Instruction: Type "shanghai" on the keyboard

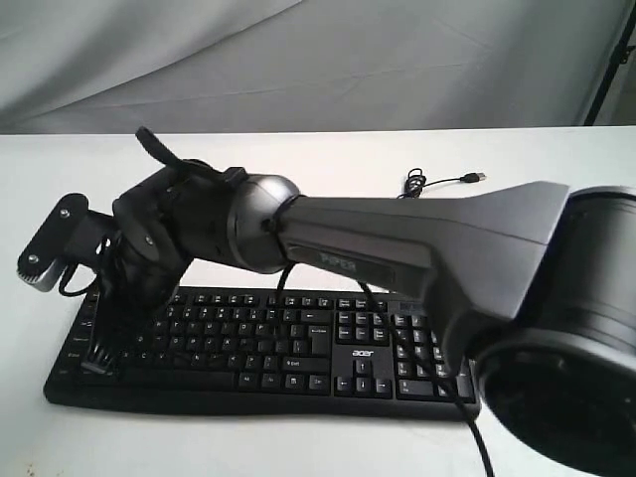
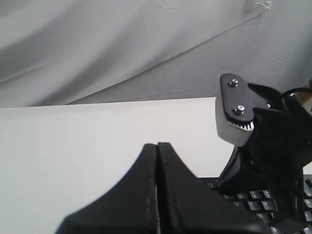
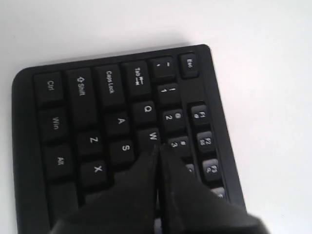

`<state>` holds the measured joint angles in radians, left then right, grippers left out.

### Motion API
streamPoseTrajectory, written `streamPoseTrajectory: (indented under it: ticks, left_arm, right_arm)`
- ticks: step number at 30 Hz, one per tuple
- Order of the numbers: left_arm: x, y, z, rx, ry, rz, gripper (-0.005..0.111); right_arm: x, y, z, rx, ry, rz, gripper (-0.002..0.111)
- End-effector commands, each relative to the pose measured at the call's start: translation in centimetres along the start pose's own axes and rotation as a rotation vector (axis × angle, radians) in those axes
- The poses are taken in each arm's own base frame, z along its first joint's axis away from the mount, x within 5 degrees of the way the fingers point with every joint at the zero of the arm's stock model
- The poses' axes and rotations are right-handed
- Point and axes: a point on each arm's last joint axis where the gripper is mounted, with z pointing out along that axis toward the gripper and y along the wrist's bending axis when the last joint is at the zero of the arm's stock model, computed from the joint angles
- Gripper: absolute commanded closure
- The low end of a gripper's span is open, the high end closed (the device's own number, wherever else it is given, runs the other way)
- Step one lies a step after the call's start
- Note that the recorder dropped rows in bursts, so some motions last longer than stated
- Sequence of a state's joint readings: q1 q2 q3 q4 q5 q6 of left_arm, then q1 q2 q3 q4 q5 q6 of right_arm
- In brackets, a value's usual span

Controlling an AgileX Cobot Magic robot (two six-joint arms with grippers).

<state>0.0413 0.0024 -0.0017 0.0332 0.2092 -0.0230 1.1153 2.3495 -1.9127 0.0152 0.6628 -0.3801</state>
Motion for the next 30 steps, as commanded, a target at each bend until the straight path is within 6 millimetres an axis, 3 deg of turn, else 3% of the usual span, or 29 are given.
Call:
streamPoseTrajectory:
  ticks: [1,11,30]
  left_arm:
    - [-0.1,0.0,0.0,0.007,-0.012,-0.003,0.107]
    - [-0.1,0.0,0.0,0.007,-0.012,-0.003,0.107]
    - [-0.1,0.0,0.0,0.007,-0.012,-0.003,0.107]
  right_arm:
    - [0.8,0.0,-1.9,0.023,0.014,-0.002,0.108]
    - [6.2,-0.3,-4.3,0.044,-0.042,0.116,0.108]
    - [6.4,0.3,-3.4,-0.023,-0.059,0.150,0.108]
